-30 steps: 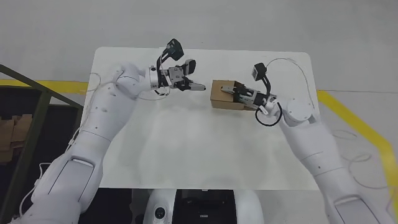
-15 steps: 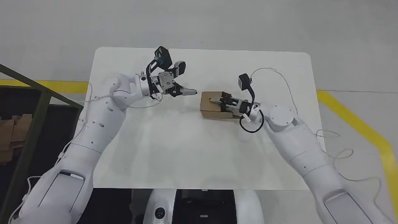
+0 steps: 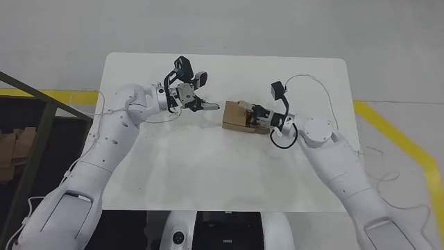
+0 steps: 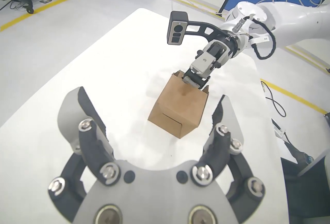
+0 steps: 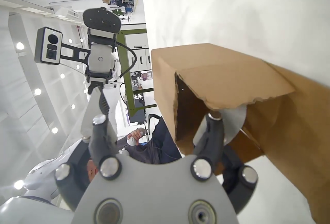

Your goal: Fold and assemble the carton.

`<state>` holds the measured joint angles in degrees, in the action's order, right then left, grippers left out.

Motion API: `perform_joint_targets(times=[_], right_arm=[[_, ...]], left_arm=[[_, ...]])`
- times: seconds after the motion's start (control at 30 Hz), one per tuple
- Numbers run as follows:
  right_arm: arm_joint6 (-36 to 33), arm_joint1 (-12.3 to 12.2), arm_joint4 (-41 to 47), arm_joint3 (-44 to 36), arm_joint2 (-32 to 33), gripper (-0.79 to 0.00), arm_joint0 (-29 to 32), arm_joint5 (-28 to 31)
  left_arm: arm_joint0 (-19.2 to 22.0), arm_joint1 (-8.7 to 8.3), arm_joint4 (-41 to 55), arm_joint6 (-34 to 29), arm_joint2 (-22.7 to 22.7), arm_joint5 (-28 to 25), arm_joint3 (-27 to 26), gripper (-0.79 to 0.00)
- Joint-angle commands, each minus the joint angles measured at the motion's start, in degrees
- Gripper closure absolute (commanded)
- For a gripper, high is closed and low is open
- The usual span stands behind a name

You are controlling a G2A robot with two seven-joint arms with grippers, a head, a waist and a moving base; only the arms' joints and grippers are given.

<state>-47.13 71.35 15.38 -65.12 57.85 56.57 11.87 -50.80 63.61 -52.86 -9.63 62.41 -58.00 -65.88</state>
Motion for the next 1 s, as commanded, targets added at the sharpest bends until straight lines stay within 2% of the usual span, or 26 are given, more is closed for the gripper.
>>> perform_joint_targets(times=[0.0,0.07,0.23,0.37,0.5,0.7,0.97], right_arm=[[-0.6,-1.1,-1.5,-4.2,2.9,-0.785,2.1,-1.4],[-1.9,-2.3,-2.5,-9.4,6.0,-0.785,5.0,-2.9],[-1.0,-4.5,-5.8,-20.5,14.0,-0.785,12.5,-4.7],[-0.8,-5.3,-5.3,-25.0,17.6,-0.785,16.2,-3.7],[-1.1,-5.6,-4.2,-26.1,18.6,-0.785,17.1,-2.2],[-1.2,-5.5,-1.6,-25.4,18.2,-0.785,16.7,0.2],[-2.3,-5.1,1.4,-23.3,16.2,-0.785,14.1,2.5]], left_arm=[[0.0,0.00,0.0,0.0,0.0,0.0,0.0,-0.785],[0.0,0.00,0.0,0.0,0.0,0.0,0.0,-0.785],[-1.3,-0.01,-4.3,0.0,-0.5,4.2,-2.8,-0.785],[-1.7,0.21,-8.3,1.9,-2.4,3.1,-3.3,-0.785],[-1.1,0.57,-13.4,6.2,-3.8,4.0,-2.1,-0.785],[1.6,1.21,-22.1,11.3,-6.8,4.3,3.3,-0.785],[4.8,2.04,-28.5,16.9,-10.8,0.5,9.1,-0.785]])
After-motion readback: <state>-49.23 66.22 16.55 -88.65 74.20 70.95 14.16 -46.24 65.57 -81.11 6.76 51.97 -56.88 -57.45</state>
